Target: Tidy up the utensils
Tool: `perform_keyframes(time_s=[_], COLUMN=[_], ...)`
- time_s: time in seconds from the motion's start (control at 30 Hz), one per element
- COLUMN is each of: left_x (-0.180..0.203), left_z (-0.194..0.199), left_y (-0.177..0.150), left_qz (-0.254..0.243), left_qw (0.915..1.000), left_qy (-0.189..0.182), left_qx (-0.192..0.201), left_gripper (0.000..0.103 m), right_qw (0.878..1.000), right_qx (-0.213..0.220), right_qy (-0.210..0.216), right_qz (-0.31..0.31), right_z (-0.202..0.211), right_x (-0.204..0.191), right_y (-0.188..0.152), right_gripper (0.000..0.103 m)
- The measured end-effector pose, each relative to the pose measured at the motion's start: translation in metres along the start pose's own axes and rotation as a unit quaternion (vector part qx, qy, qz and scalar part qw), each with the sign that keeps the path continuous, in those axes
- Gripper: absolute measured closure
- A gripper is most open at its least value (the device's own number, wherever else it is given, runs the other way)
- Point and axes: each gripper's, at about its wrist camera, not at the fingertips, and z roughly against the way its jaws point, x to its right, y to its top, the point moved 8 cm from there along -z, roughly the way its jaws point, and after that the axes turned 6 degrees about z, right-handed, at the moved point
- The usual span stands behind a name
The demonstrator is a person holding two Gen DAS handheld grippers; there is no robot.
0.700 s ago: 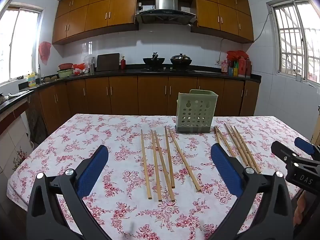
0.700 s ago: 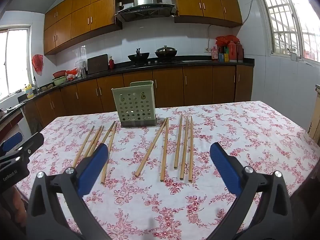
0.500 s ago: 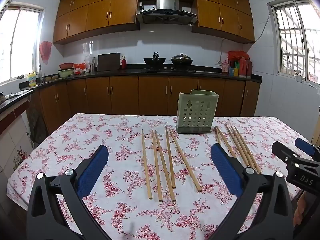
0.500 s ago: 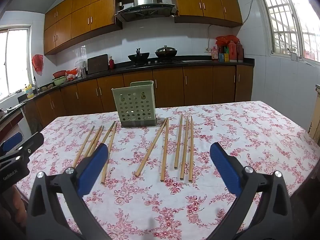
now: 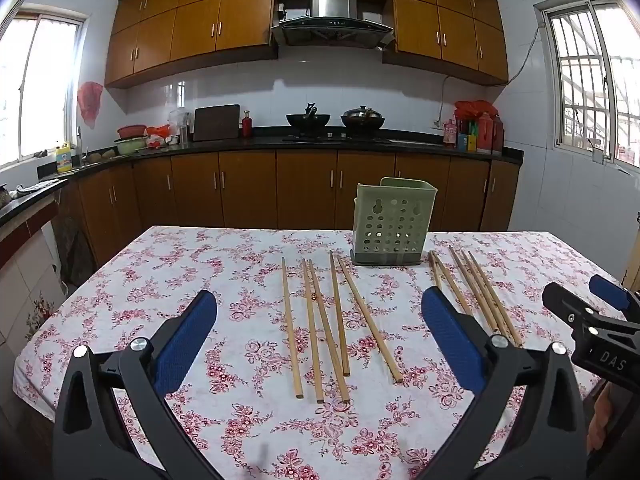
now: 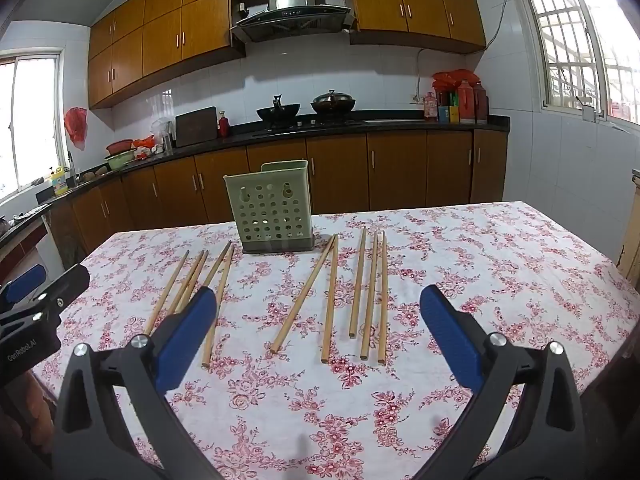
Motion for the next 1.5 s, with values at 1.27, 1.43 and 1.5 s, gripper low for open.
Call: perform_keyframes(time_s=[1.27,1.43,1.5], left_x=[-0.0043,-0.0041,-0.0040], left_z=[-0.0012,-0.0012,-0.0011], left_y=[-0.0012,-0.0012,-0.0012], left_qz=[0.000,0.000,0.000], left_qw=[1.0000,1.0000,1.0000], left_qy=[0.001,0.001,0.001], left_qx=[-0.002,-0.002,-0.002], left_gripper=[0.002,0.002,0.002], right_qw=[1.000,1.000,1.000], right_qx=[-0.002,-0.002,-0.002], right_qy=[0.000,0.000,0.000], right_qz=[-0.001,-0.001,-0.001], right_z=[-0.0008,-0.0006,-0.0005], right_x=[-0.0008,-0.0009,-0.0010], right_y=[-0.0011,-0.0013,-0.0014], right_gripper=[0.004,0.004,0.004])
